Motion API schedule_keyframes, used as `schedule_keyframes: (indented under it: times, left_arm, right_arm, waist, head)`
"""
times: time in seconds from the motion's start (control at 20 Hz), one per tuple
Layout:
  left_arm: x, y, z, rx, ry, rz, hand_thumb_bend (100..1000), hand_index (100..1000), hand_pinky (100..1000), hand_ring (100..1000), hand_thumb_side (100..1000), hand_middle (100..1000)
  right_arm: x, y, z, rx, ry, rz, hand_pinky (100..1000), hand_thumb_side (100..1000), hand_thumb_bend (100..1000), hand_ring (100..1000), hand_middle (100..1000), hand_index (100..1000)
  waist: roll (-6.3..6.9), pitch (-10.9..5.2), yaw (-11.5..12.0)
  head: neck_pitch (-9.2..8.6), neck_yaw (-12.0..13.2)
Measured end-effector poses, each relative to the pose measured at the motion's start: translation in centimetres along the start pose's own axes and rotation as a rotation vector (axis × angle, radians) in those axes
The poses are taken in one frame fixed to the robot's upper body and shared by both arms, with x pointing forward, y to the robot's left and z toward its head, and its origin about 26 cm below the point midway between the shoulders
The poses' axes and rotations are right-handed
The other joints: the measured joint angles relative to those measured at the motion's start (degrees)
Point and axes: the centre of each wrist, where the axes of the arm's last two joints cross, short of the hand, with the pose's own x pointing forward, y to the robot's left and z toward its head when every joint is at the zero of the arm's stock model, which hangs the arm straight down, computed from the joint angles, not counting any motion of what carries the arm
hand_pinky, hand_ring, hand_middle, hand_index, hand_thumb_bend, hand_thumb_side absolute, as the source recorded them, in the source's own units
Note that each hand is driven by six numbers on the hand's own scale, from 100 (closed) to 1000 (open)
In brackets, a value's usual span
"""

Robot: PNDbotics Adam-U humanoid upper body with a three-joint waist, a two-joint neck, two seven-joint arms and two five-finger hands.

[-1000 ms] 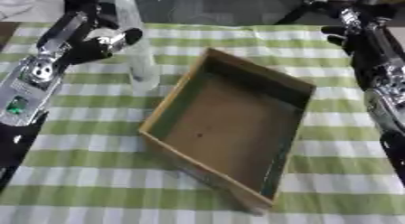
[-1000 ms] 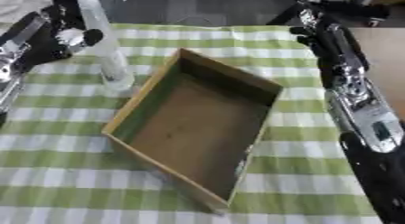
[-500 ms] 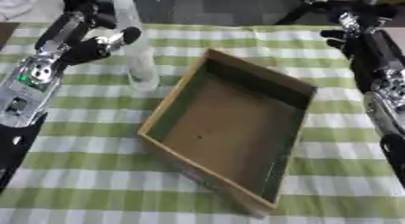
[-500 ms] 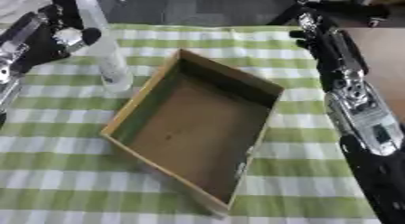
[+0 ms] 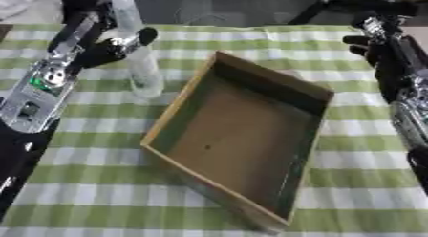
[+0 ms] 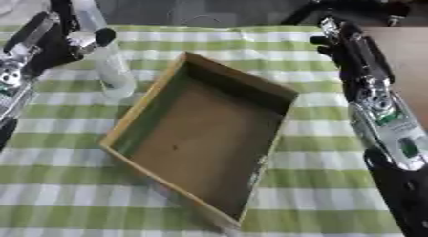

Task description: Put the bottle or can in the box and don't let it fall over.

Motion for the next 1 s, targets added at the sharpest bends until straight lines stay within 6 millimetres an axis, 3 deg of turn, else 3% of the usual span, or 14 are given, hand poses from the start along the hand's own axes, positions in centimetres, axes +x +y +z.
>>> schedule_keyframes:
  times: [1.0]
  left_arm:
    - [-0.29,-0.54,-0.26,0.001,0.007,0.009,628,827,993,768,559,774]
  right_arm:
    - [0.37,0.08,-0.26,0.002,-0.01,-0.008,900,757,100,810,868,866]
  waist:
    - [0.15,1.53,-0.7]
  head:
    - [-0.24,0.1]
